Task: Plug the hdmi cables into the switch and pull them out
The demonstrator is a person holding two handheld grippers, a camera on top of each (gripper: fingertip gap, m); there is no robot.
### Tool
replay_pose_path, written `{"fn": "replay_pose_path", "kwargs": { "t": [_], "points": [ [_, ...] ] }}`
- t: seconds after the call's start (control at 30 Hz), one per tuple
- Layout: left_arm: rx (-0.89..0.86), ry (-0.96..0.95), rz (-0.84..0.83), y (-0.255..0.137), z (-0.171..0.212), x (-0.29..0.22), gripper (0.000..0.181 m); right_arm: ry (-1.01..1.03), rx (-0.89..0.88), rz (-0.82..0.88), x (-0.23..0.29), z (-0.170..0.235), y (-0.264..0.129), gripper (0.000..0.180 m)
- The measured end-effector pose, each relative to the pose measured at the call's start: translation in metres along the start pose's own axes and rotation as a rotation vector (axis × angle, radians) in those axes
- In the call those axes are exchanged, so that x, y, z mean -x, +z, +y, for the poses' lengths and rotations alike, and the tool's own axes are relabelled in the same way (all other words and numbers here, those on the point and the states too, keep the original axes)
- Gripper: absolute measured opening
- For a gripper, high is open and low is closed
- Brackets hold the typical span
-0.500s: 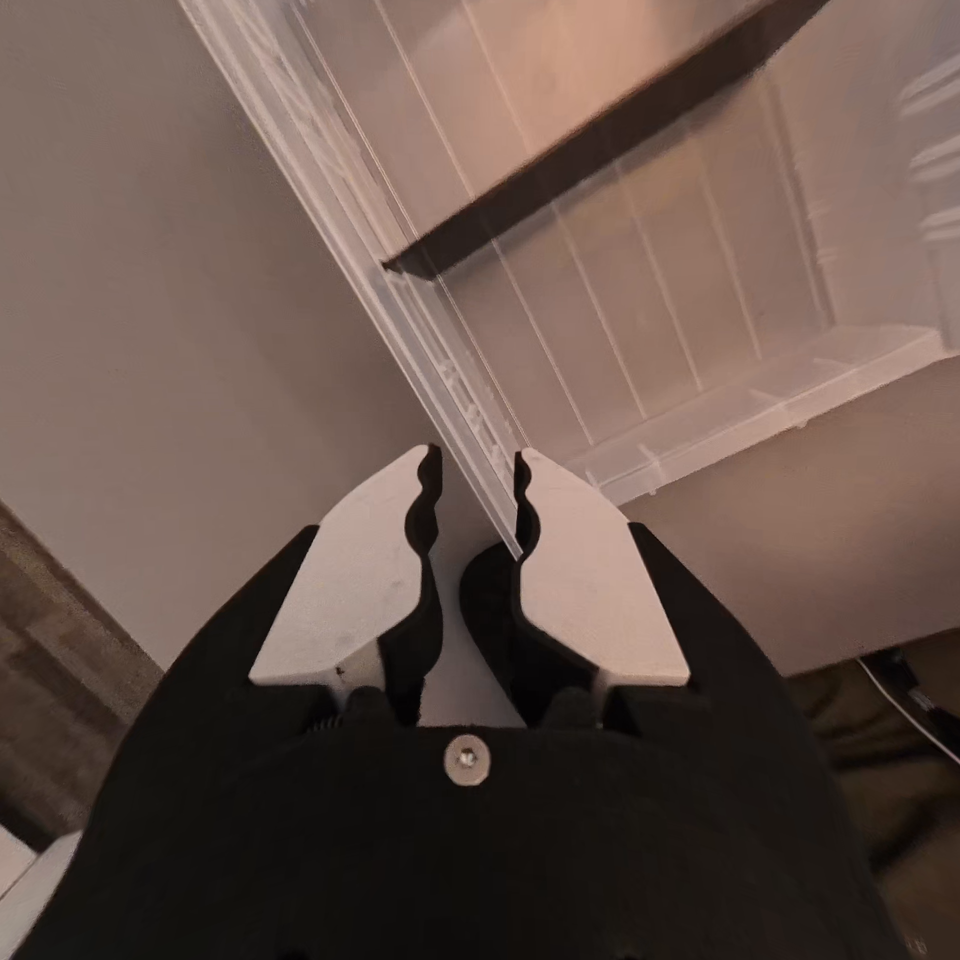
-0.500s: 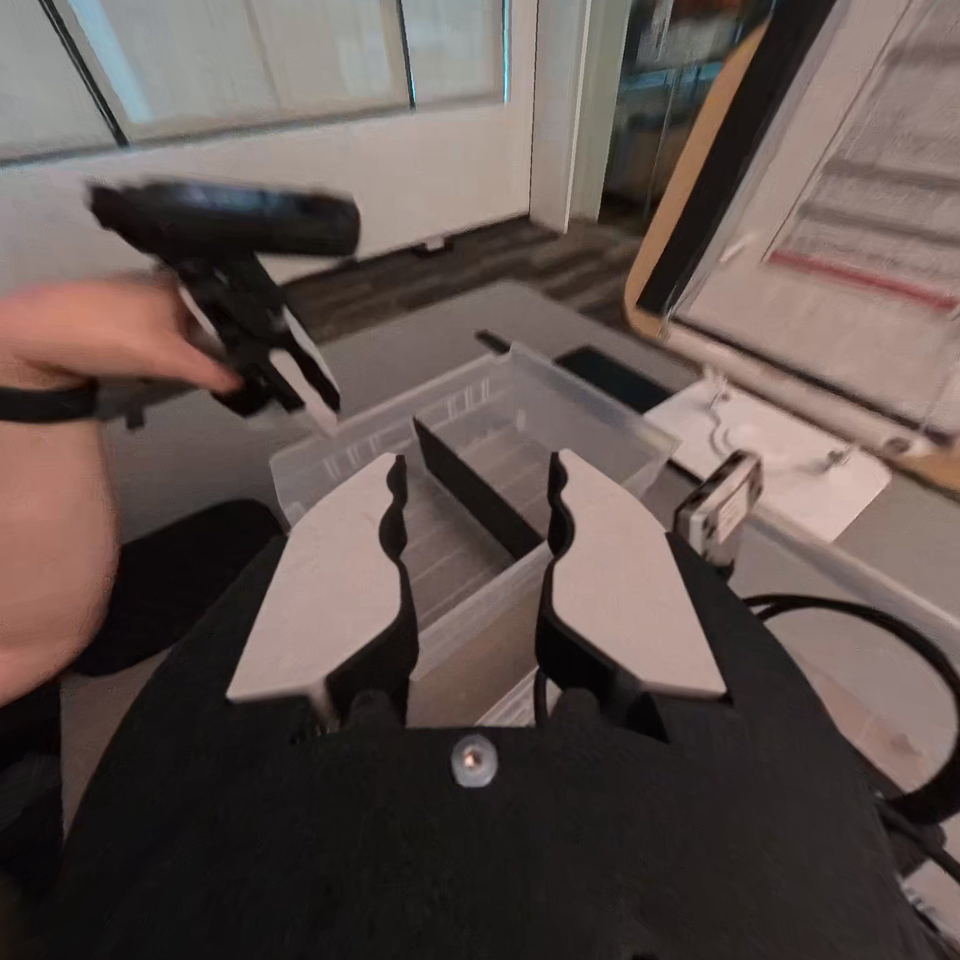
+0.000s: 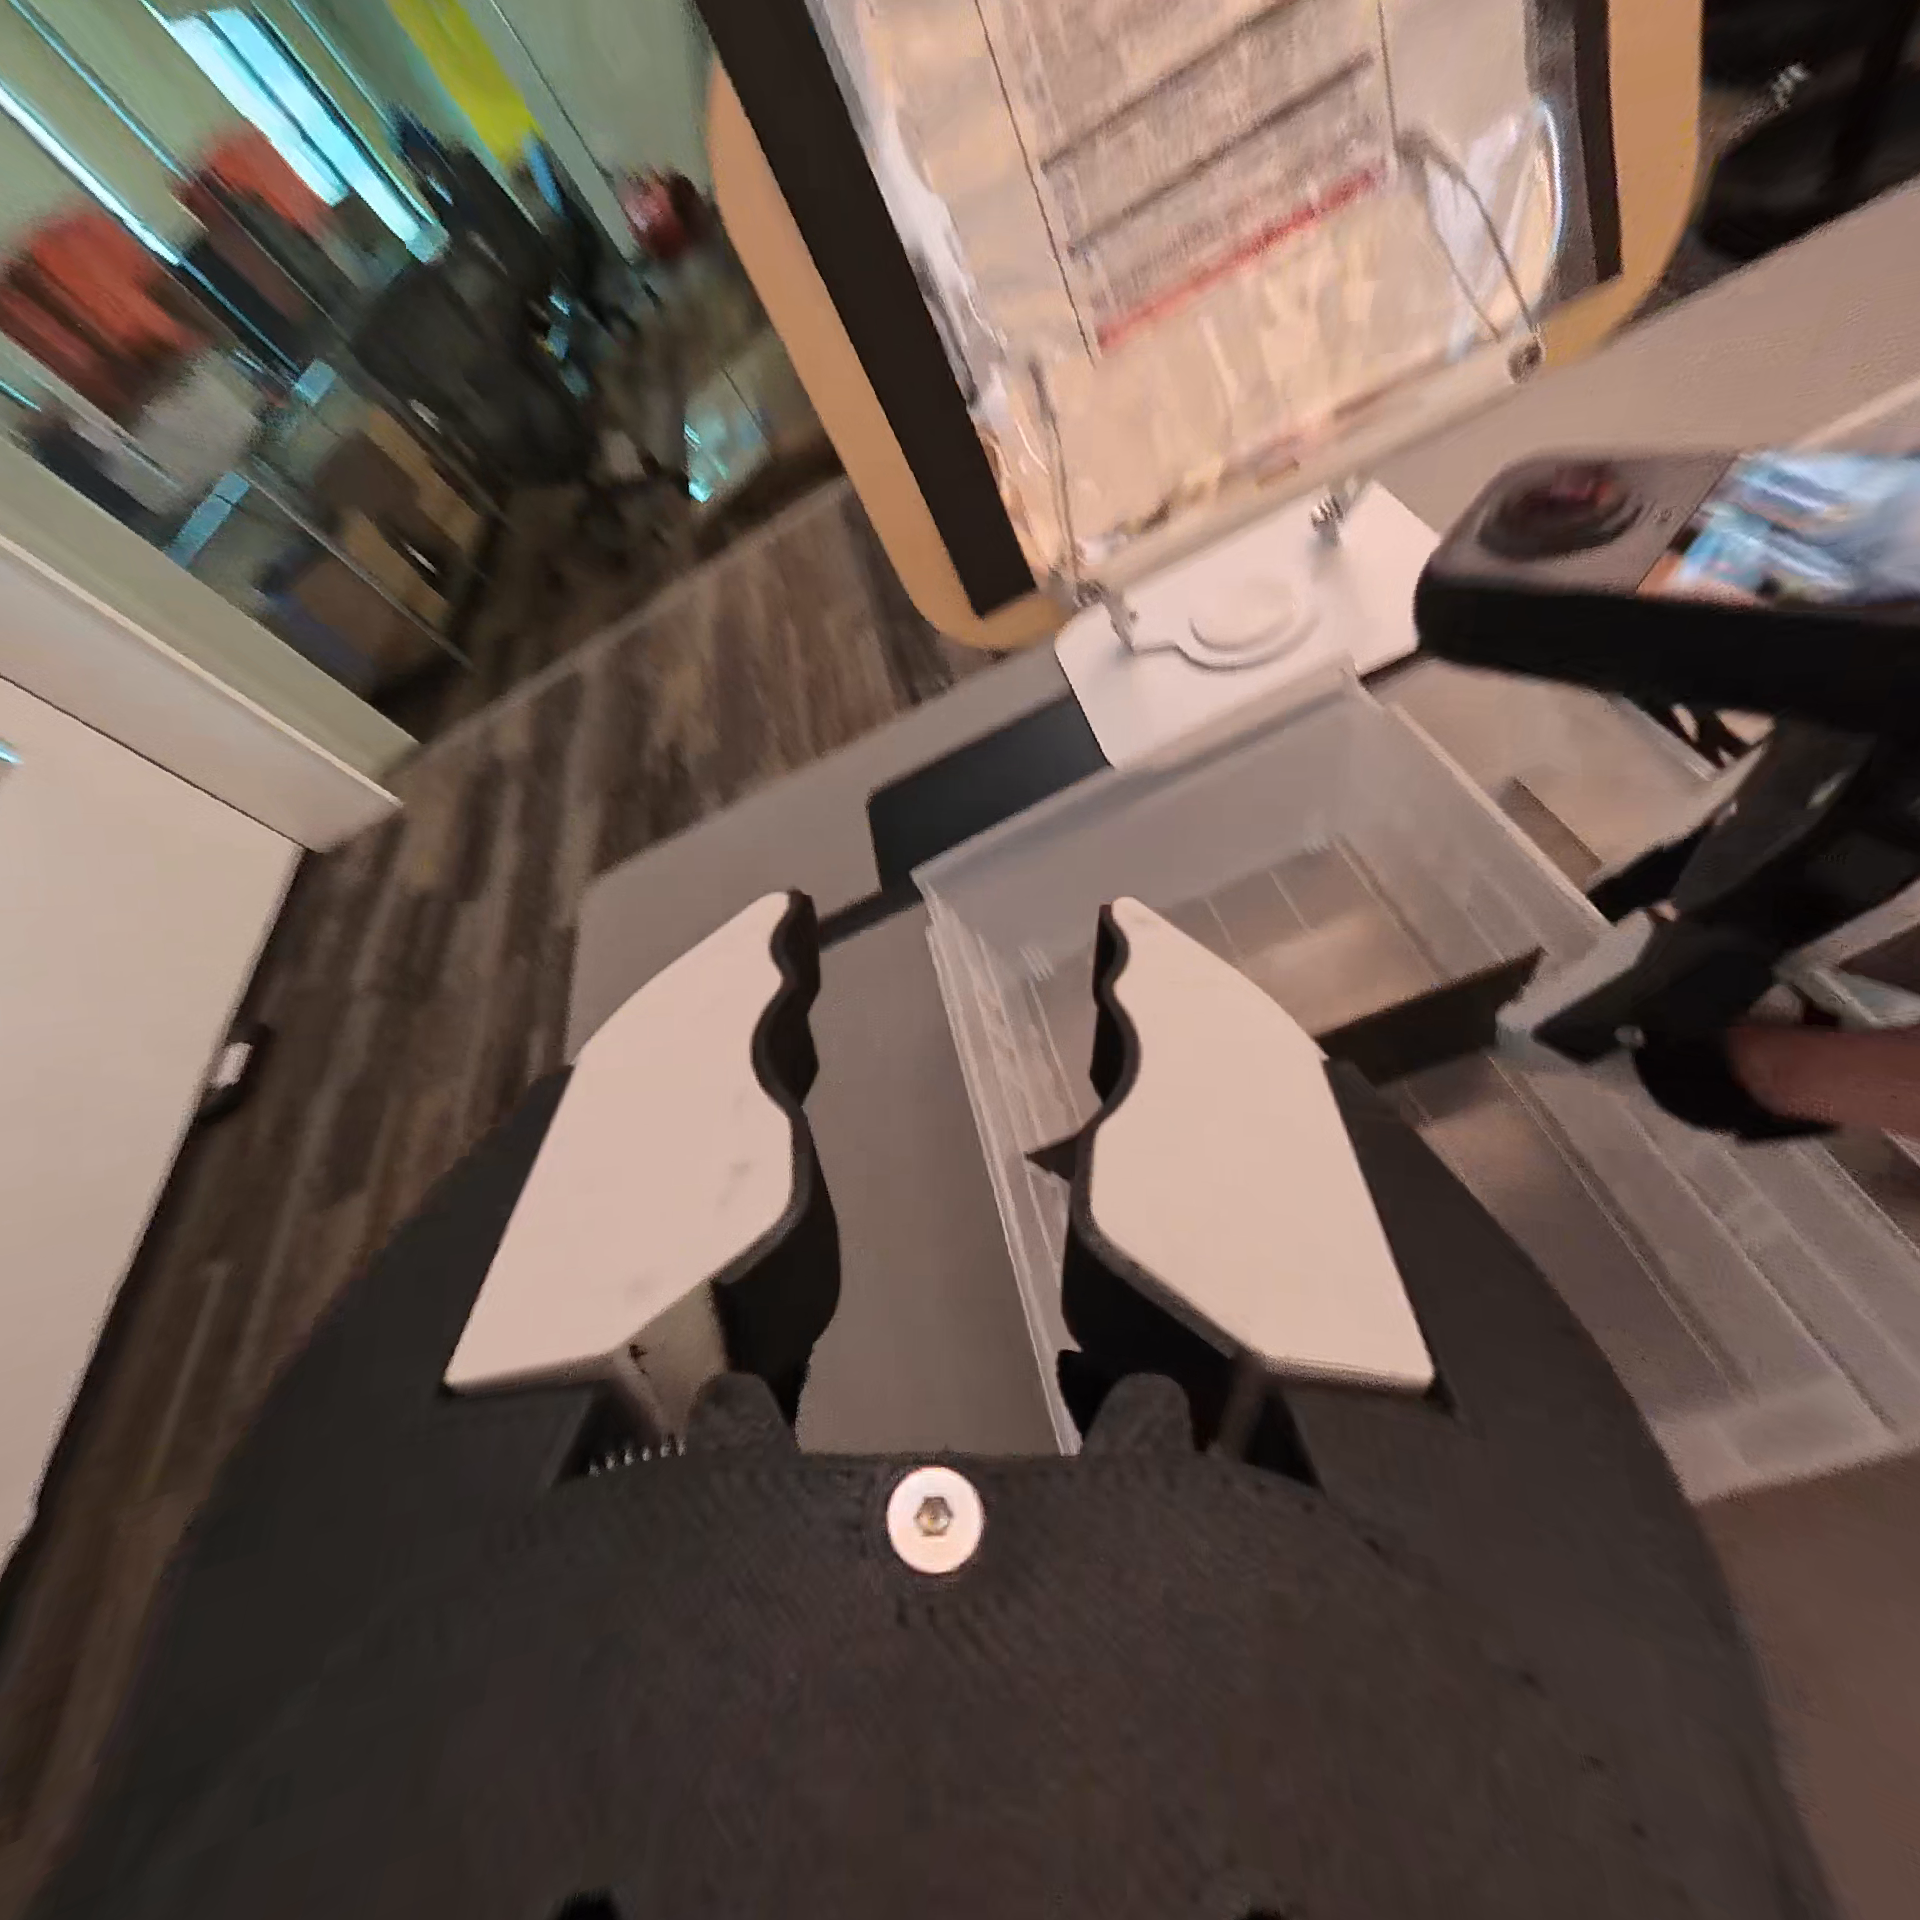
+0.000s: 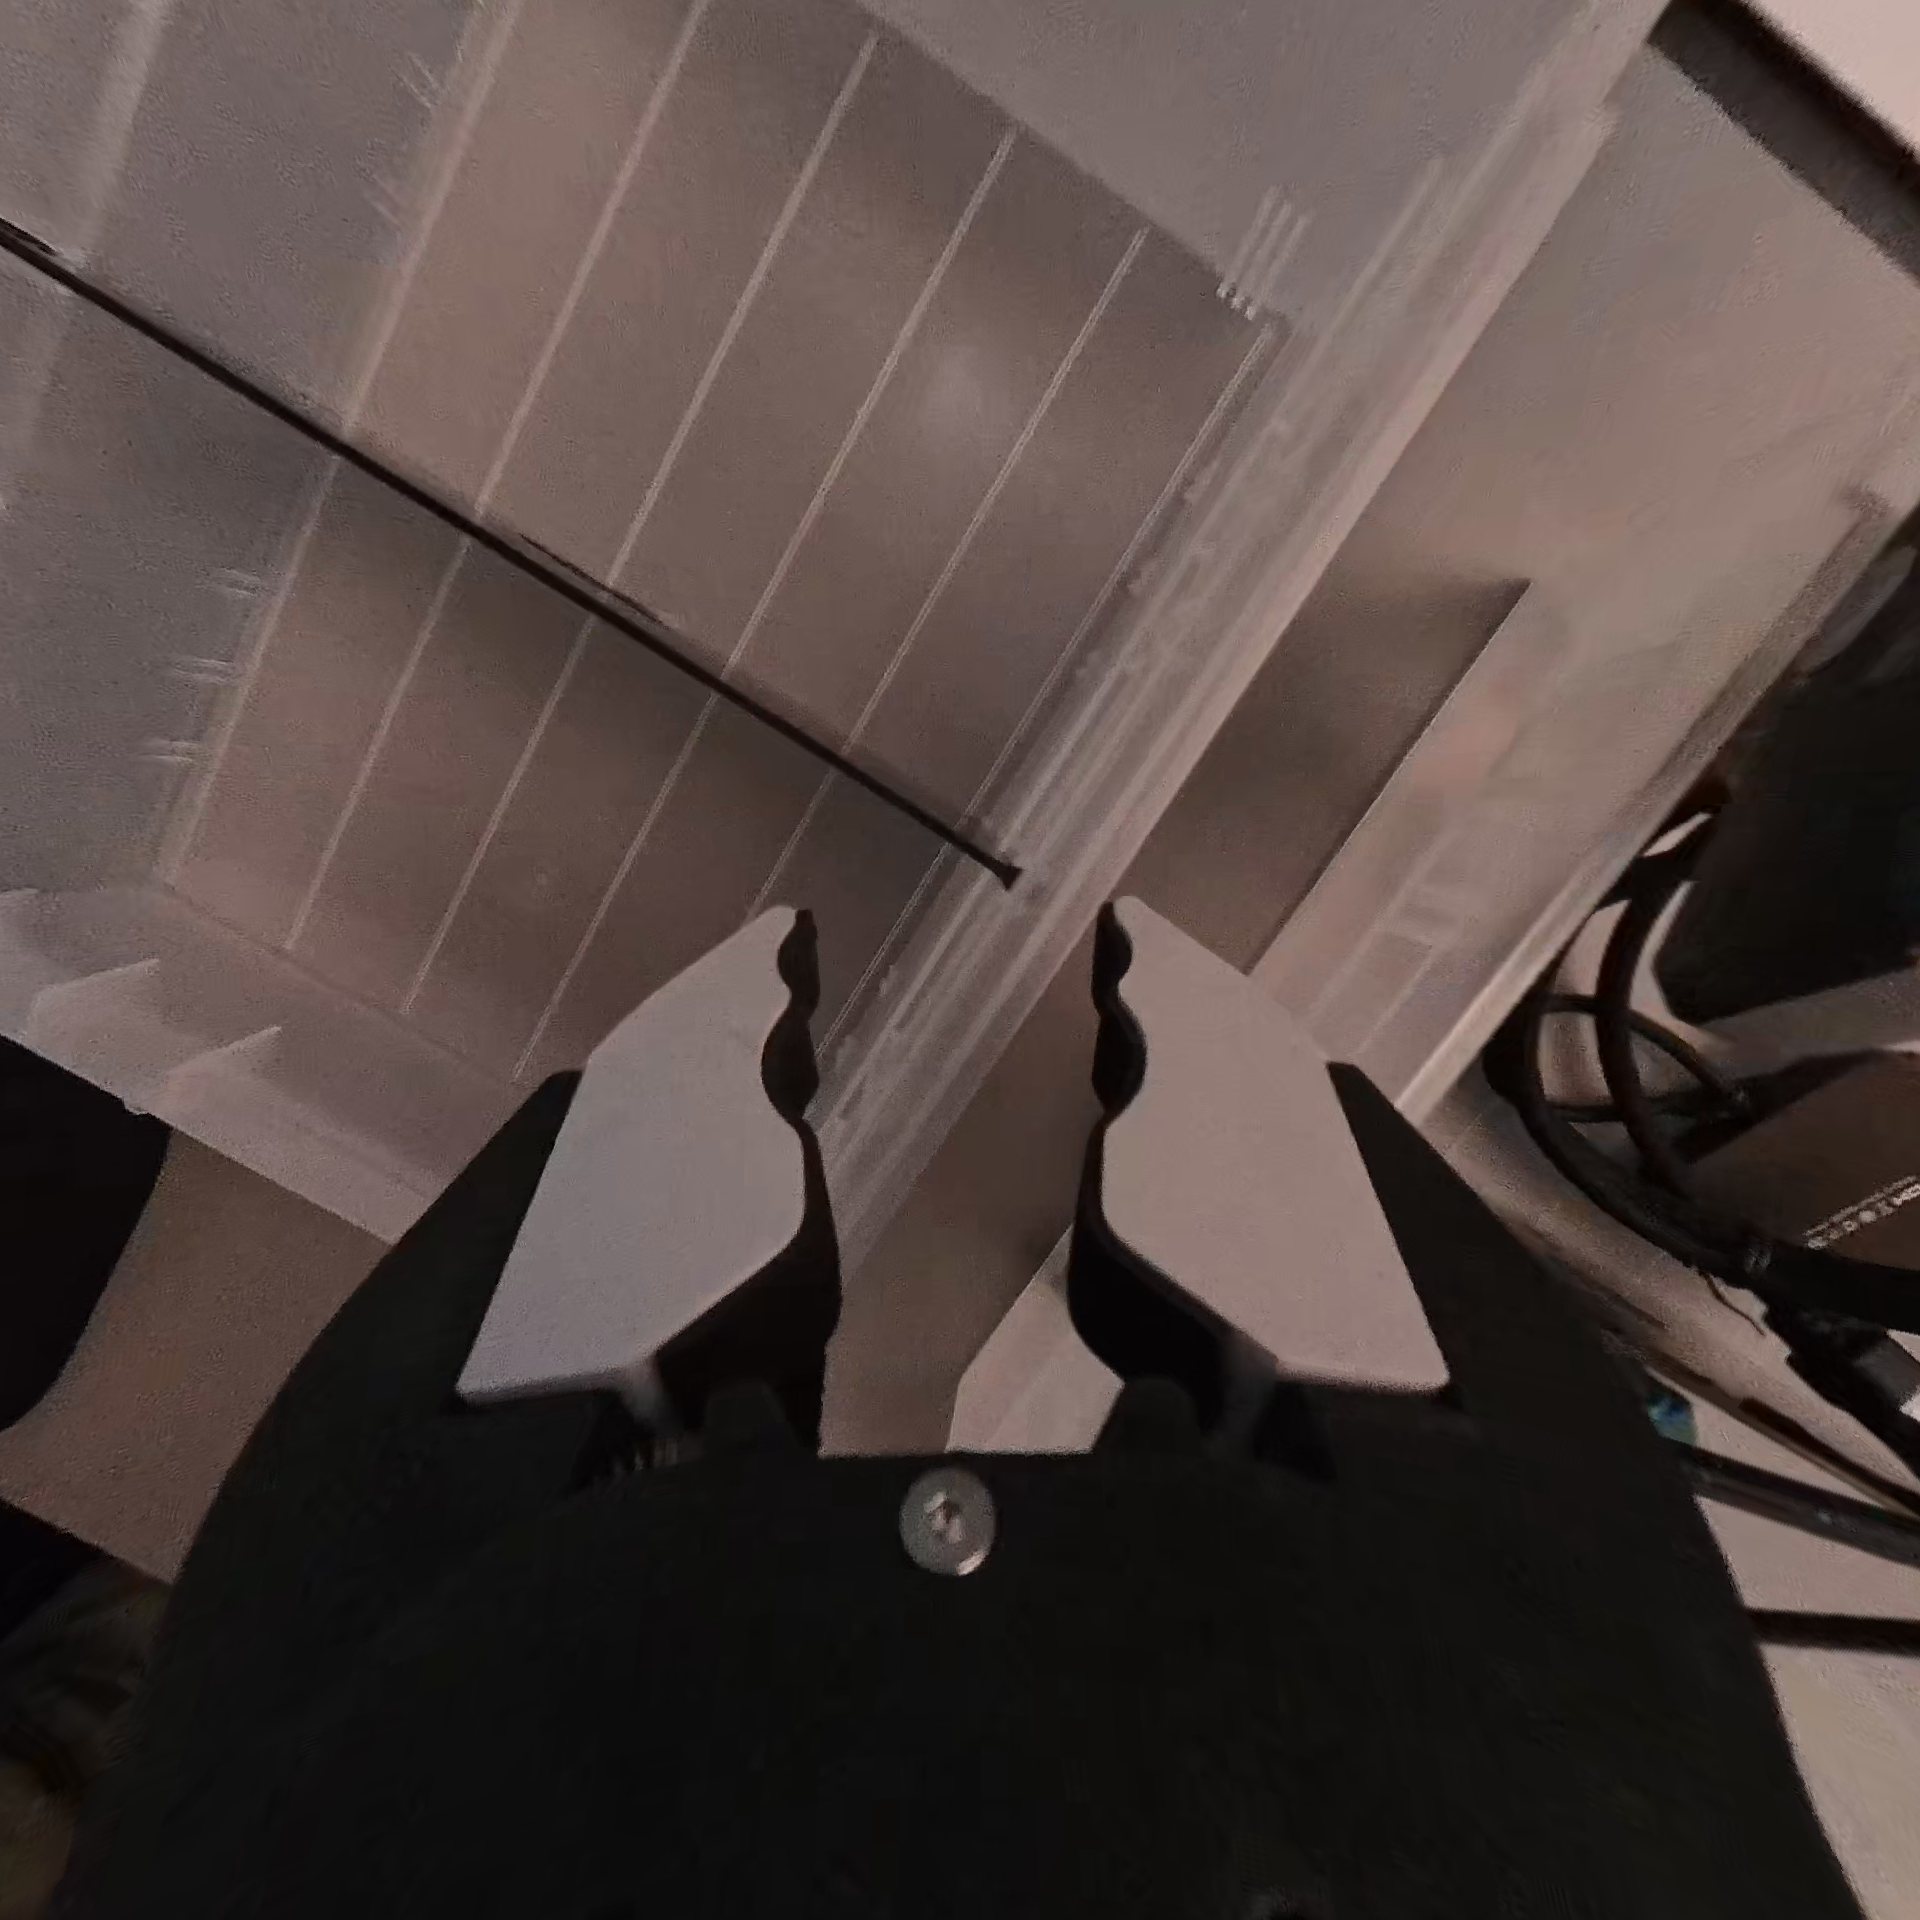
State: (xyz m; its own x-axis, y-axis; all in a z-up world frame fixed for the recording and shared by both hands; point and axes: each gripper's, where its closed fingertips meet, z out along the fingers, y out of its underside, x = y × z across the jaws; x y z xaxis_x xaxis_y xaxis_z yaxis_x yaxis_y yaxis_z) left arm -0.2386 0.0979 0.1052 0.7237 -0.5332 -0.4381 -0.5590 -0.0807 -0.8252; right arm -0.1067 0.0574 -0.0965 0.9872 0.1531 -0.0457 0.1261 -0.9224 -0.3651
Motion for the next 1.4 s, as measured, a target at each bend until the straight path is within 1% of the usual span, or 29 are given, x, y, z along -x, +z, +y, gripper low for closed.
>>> {"fn": "replay_pose_path", "kwargs": {
  "t": [0.03,0.1,0.17,0.2,0.27,0.37,0.43,0.5,0.57,0.6,0.73,0.83,0.9,0.97,1.03,1.07,1.13,1.17,1.2,1.3,1.33,1.37,1.4],
  "points": [
    [-0.025,0.010,-0.033,-0.002,-0.005,0.002,0.051,0.002,0.039,-0.007,0.004,0.003,0.005,0.049],
    [-0.075,0.023,-0.095,-0.007,-0.014,0.007,0.055,0.019,0.108,0.004,0.007,0.007,0.016,0.048],
    [-0.124,0.025,-0.153,-0.013,-0.022,0.013,0.056,0.017,0.146,0.081,0.001,0.007,0.024,0.046],
    [-0.141,0.028,-0.174,-0.016,-0.025,0.015,0.057,0.018,0.141,0.114,-0.002,0.004,0.025,0.043],
    [-0.170,0.033,-0.204,-0.023,-0.030,0.018,0.059,0.040,0.113,0.120,-0.001,-0.003,0.028,0.043],
    [-0.203,0.043,-0.202,-0.029,-0.034,0.017,0.057,0.058,0.109,0.168,-0.012,-0.004,0.035,0.044],
    [-0.204,0.044,-0.204,-0.031,-0.034,0.018,0.057,0.101,0.154,0.129,-0.011,0.003,0.041,0.045],
    [-0.196,0.037,-0.194,-0.031,-0.032,0.019,0.057,0.169,0.188,0.018,-0.005,0.008,0.047,0.041],
    [-0.180,0.041,-0.197,-0.029,-0.029,0.020,0.057,0.220,0.251,-0.124,0.008,0.013,0.049,0.027],
    [-0.171,0.046,-0.201,-0.028,-0.028,0.021,0.058,0.224,0.266,-0.162,0.012,0.013,0.049,0.022],
    [-0.158,0.061,-0.201,-0.025,-0.027,0.020,0.058,0.211,0.289,-0.177,0.017,0.010,0.050,0.019],
    [-0.153,0.053,-0.169,-0.024,-0.026,0.014,0.059,0.185,0.304,-0.188,0.027,0.005,0.052,0.019],
    [-0.140,0.032,-0.066,-0.027,-0.025,-0.002,0.061,0.175,0.318,-0.195,0.036,0.000,0.052,0.018],
    [-0.160,-0.032,0.122,-0.039,-0.029,-0.028,0.063,0.187,0.339,-0.218,0.049,-0.008,0.049,0.018],
    [-0.214,-0.106,0.292,-0.059,-0.039,-0.050,0.064,0.206,0.363,-0.269,0.065,-0.019,0.042,0.017],
    [-0.246,-0.134,0.346,-0.070,-0.044,-0.056,0.065,0.208,0.367,-0.299,0.073,-0.025,0.036,0.017],
    [-0.316,-0.166,0.391,-0.091,-0.053,-0.059,0.066,0.191,0.343,-0.347,0.086,-0.043,0.020,0.017],
    [-0.349,-0.167,0.413,-0.103,-0.057,-0.060,0.066,0.173,0.320,-0.360,0.089,-0.053,0.008,0.017],
    [-0.383,-0.160,0.477,-0.117,-0.060,-0.067,0.066,0.155,0.298,-0.365,0.090,-0.062,-0.006,0.017],
    [-0.458,-0.163,0.841,-0.175,-0.065,-0.105,0.066,0.092,0.235,-0.353,0.076,-0.083,-0.064,0.016],
    [-0.480,-0.166,0.922,-0.190,-0.066,-0.111,0.067,0.077,0.210,-0.342,0.065,-0.086,-0.086,0.016],
    [-0.493,-0.165,0.960,-0.199,-0.067,-0.115,0.066,0.071,0.183,-0.333,0.051,-0.089,-0.109,0.016],
    [-0.492,-0.160,0.961,-0.200,-0.066,-0.116,0.067,0.079,0.154,-0.326,0.034,-0.089,-0.130,0.016]
  ]
}}
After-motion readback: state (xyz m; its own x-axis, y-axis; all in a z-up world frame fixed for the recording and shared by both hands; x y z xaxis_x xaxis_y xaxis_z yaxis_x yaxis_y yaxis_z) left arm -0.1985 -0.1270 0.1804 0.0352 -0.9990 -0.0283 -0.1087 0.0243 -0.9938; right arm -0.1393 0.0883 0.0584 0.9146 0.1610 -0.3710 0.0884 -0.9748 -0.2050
